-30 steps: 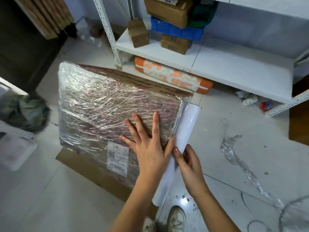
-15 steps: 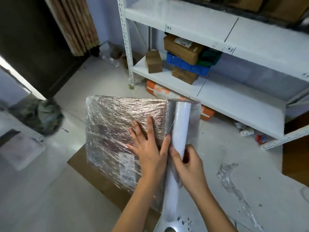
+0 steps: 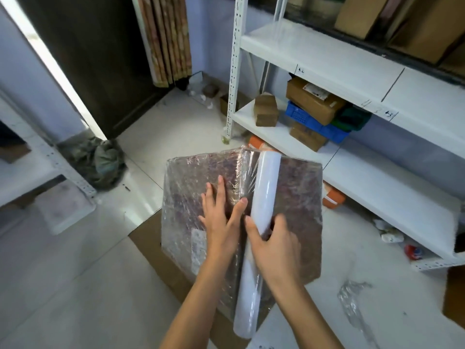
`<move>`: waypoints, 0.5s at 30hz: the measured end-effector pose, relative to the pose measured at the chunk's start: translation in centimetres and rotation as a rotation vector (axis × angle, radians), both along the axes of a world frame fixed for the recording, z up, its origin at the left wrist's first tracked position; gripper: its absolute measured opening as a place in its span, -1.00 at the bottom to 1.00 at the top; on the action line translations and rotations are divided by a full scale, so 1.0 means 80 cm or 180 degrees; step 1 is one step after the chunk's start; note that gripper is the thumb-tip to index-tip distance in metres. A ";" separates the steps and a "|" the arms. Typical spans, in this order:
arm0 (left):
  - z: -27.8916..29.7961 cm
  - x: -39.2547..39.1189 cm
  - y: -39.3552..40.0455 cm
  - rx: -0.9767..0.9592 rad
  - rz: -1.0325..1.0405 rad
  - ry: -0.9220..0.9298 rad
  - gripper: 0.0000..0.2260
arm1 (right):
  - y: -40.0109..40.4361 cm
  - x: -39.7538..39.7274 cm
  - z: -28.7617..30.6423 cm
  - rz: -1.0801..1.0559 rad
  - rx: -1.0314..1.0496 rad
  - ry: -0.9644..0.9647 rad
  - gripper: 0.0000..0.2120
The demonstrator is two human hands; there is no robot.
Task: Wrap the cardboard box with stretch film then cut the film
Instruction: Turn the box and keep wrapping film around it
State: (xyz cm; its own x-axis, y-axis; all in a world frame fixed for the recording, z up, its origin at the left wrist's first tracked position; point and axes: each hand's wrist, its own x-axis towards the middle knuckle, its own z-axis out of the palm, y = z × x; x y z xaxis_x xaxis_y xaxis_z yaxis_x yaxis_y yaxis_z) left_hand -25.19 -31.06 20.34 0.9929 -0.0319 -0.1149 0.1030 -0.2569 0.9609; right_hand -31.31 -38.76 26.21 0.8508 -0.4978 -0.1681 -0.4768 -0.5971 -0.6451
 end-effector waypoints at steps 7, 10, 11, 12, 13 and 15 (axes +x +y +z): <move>-0.016 0.015 0.041 -0.0488 0.0435 0.0018 -0.45 | 0.041 0.028 0.009 0.0497 -0.0857 0.0376 -0.57; -0.020 0.020 0.062 -0.0725 0.0561 -0.0033 -0.40 | 0.072 0.037 0.004 0.0539 -0.1377 -0.0030 -0.57; -0.019 0.022 0.067 -0.0837 0.0604 -0.0046 -0.39 | 0.080 0.041 0.004 0.0558 -0.1230 -0.0087 -0.57; -0.018 0.024 0.072 -0.0906 0.0637 -0.0066 -0.39 | 0.084 0.044 0.002 0.0602 -0.1005 -0.0087 -0.57; -0.019 0.026 0.077 -0.0940 0.0664 -0.0094 -0.40 | 0.087 0.047 0.000 0.0661 -0.0782 -0.0013 -0.58; -0.025 0.027 0.086 -0.1010 0.0722 -0.0142 -0.44 | 0.090 0.051 -0.005 0.0751 -0.0379 0.0103 -0.61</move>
State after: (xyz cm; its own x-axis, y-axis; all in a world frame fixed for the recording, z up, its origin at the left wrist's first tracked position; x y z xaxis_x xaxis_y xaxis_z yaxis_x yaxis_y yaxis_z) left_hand -23.00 -24.22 18.32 0.9826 0.1619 -0.0912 0.0793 0.0782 0.9938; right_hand -27.26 -31.55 25.81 0.9409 -0.3041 -0.1492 -0.3345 -0.7650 -0.5503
